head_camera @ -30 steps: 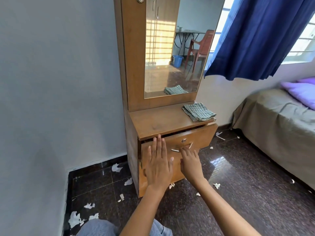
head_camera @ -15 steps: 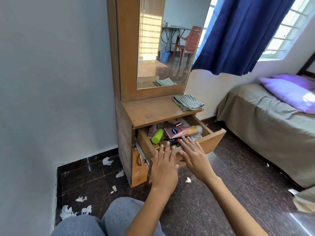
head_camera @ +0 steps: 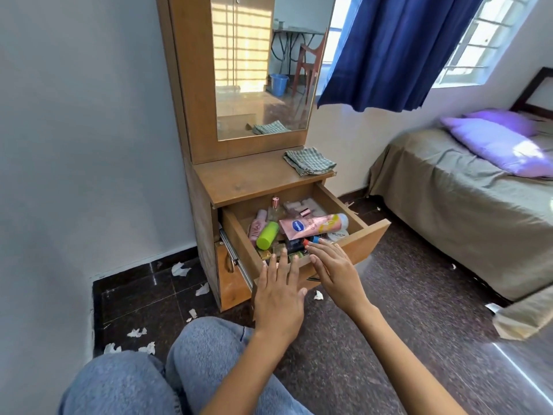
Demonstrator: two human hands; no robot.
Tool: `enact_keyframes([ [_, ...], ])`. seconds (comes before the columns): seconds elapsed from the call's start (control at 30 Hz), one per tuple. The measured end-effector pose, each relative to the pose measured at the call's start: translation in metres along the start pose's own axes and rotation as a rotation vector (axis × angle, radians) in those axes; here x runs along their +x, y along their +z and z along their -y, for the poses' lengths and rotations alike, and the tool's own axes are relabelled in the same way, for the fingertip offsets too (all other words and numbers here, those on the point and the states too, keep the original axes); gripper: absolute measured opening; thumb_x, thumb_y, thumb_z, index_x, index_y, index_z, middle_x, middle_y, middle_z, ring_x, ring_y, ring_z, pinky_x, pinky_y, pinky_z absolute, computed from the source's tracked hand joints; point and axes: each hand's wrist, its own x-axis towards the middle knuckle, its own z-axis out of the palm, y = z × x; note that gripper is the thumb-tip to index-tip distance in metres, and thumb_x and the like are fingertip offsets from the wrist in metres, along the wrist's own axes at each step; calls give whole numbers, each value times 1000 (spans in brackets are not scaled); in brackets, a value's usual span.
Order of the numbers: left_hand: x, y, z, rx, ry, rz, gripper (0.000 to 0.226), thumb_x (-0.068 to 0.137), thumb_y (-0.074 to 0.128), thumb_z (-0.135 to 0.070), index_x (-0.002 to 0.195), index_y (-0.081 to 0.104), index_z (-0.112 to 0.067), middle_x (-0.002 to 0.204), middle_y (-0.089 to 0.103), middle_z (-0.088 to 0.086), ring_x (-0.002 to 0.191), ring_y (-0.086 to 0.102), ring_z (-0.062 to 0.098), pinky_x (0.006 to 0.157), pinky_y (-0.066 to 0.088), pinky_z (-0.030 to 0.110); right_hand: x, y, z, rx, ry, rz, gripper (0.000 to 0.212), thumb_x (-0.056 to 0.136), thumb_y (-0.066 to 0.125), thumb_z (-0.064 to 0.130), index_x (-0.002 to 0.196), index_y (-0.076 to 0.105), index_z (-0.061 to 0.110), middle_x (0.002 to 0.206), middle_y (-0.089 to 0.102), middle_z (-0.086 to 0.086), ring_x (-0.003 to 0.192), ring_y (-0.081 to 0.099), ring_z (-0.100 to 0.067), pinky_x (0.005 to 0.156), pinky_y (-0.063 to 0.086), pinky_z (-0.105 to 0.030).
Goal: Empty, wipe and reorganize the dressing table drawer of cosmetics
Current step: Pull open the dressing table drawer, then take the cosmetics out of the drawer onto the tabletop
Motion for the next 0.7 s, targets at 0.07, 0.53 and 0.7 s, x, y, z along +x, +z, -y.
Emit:
enact_keyframes([
  [0.07,-4,-1,-3,0,-3,22,68,87,60,-37,145,35,-14,153,28,13,139,28,31,112,18,44,-4,-1,0,15,4,-12,47,99,35,43,125,64,17,128,63,3,129,49,-14,113,33,-36],
  [0.53,-20,-7,-20,4,-25,86,65,90,56,-37,145,34,-12,150,32,15,138,31,32,112,27,47,-22,-12,8,43,70,-44,44,100,37,42,115,68,14,116,68,2,118,56,-15,104,42,-41],
  [0.7,-16,-22,-23,-67,-35,164,58,96,42,-39,147,31,-13,153,28,14,140,27,32,114,23,46,-21,-14,10,6,68,-45,40,99,42,40,111,70,14,112,70,1,113,59,-15,102,44,-38],
])
